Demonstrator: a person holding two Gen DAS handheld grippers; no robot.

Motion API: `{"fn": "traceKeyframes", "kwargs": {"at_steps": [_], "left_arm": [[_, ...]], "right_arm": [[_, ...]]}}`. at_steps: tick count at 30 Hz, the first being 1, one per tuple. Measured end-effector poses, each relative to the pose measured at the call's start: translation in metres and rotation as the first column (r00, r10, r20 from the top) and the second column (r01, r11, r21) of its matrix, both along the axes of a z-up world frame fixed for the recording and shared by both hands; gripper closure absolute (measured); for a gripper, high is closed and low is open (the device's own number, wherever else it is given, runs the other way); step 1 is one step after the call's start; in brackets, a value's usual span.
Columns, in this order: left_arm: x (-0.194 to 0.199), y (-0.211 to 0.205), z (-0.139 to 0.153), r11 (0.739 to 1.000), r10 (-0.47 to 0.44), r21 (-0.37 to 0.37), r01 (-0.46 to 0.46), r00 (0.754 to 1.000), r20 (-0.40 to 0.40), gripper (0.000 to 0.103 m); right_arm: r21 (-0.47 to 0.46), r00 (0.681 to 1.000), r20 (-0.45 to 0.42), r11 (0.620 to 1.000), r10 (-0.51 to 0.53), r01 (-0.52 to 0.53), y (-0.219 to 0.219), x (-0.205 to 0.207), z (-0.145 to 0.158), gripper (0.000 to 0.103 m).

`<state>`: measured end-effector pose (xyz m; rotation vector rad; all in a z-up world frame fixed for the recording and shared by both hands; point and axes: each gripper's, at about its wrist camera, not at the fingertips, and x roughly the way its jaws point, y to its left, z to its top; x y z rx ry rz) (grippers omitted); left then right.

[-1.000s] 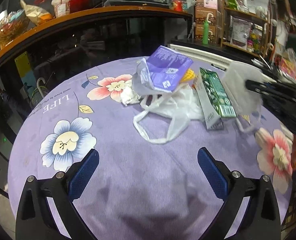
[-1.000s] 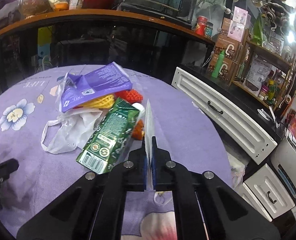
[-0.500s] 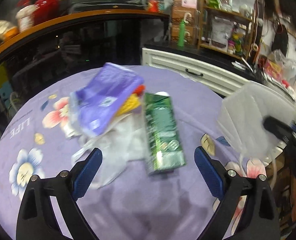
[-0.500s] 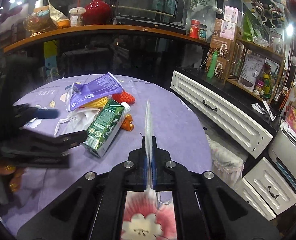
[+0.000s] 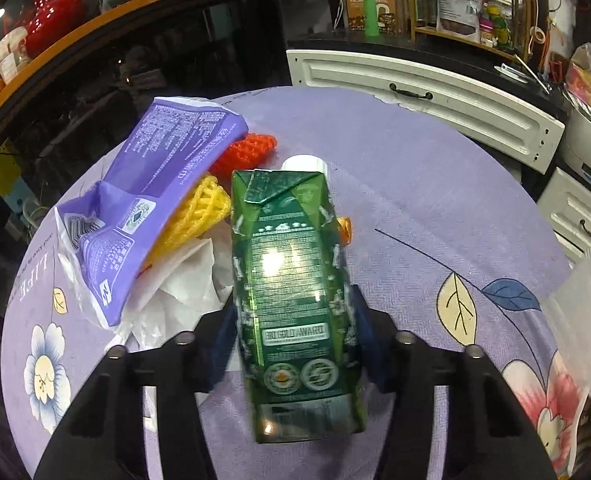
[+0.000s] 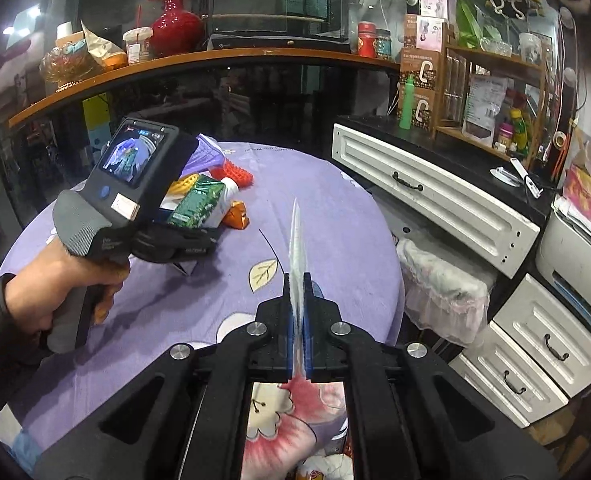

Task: Collect trash
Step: 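Carry both items to the bin and open the right tool to drop the mask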

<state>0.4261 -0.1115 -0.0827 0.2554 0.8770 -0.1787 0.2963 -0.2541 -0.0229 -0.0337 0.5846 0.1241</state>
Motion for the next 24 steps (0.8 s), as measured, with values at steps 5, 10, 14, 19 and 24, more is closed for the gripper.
{"fn": "traceKeyframes", "kwargs": {"at_steps": [5, 10, 14, 19, 24], "left_arm": [[-0.011, 0.002, 0.007, 1.000, -0.002, -0.021, 0.002, 1.000, 0.025, 0.054], [-0.036, 0.005, 0.018, 0.997, -0.026, -0.070, 0.030, 0.998, 0.056, 0.054], [-0.073, 0.008, 0.033, 0.989, -0.057, -0.134, 0.070, 0.994, 0.098, 0.054], [-0.126, 0.004, 0.045, 0.973, -0.093, -0.200, 0.119, 0.987, 0.133, 0.054], [-0.165, -0.009, 0.051, 0.957, -0.129, -0.240, 0.164, 0.980, 0.155, 0.054]], "right_arm": [[0.026, 1.000, 0.010, 1.000, -0.004, 0.004, -0.008, -0.008, 0.000, 0.099], [0.050, 1.000, 0.023, 0.999, -0.013, 0.012, -0.016, -0.017, 0.002, 0.099], [0.076, 0.999, 0.031, 0.997, -0.023, 0.021, -0.028, -0.029, 0.004, 0.099], [0.127, 0.998, 0.017, 0.990, -0.061, 0.059, -0.056, -0.051, 0.002, 0.099], [0.136, 0.994, 0.004, 0.985, -0.112, 0.110, -0.083, -0.076, -0.002, 0.099]]}}
